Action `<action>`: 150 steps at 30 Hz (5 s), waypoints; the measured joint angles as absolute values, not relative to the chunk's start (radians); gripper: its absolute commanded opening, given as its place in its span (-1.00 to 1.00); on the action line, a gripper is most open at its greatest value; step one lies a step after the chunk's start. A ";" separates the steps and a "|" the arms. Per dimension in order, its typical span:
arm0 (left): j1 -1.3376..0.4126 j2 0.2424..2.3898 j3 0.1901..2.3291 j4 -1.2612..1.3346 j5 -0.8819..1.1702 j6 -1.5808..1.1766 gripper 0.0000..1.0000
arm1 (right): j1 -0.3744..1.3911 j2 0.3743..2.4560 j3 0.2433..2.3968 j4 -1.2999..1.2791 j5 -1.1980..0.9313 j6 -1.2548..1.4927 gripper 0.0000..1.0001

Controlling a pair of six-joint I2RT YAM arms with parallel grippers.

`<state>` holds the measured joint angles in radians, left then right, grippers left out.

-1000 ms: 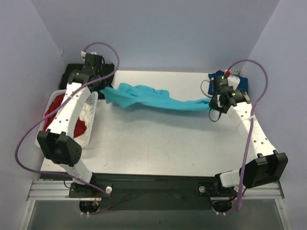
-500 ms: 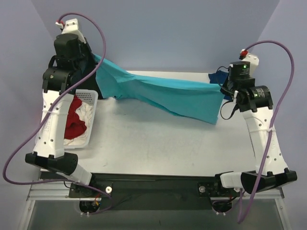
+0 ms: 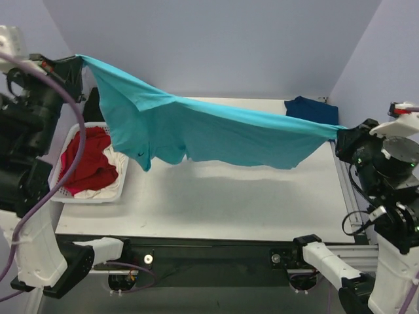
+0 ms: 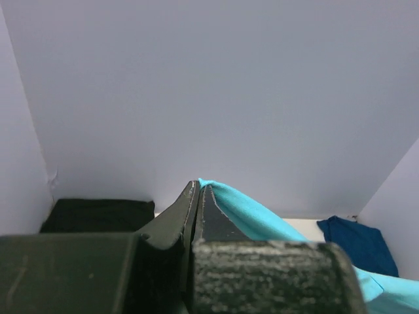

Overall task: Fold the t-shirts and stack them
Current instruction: Flatten out the tshirt, then fold the flattened tshirt in 1/3 of the way

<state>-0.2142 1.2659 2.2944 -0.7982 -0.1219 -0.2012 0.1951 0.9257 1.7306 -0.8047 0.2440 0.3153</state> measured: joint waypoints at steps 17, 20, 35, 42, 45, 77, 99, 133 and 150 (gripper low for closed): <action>-0.220 1.188 2.002 -0.658 -0.070 -0.171 -1.00 | 0.196 0.936 1.499 -0.684 0.251 0.314 -1.00; -0.248 1.261 1.781 -0.603 -0.077 -0.172 -1.00 | 0.196 1.019 1.267 -0.593 0.255 0.372 -1.00; -0.329 2.139 1.755 -0.471 -0.252 -0.180 -1.00 | 0.115 1.840 1.411 -0.337 0.281 0.475 -1.00; -0.327 2.417 2.226 -0.498 -0.292 -0.199 -1.00 | 0.099 2.101 1.692 -0.304 0.281 0.473 -1.00; -0.326 2.504 2.396 -0.521 -0.291 -0.204 -1.00 | 0.097 2.149 1.746 -0.312 0.280 0.473 -1.00; -0.271 2.387 2.275 -0.543 -0.180 -0.254 -1.00 | -0.070 2.211 1.928 -0.353 0.176 0.576 -1.00; -0.309 2.022 1.855 -0.530 -0.105 -0.282 -1.00 | -0.089 2.147 1.799 -0.346 0.149 0.575 -1.00; -0.357 1.741 1.324 -0.533 -0.050 -0.372 -1.00 | -0.134 2.016 1.583 -0.341 0.163 0.573 -1.00; -0.361 1.759 1.250 -0.516 -0.059 -0.438 0.26 | -0.137 2.016 1.592 -0.392 0.183 0.575 -0.07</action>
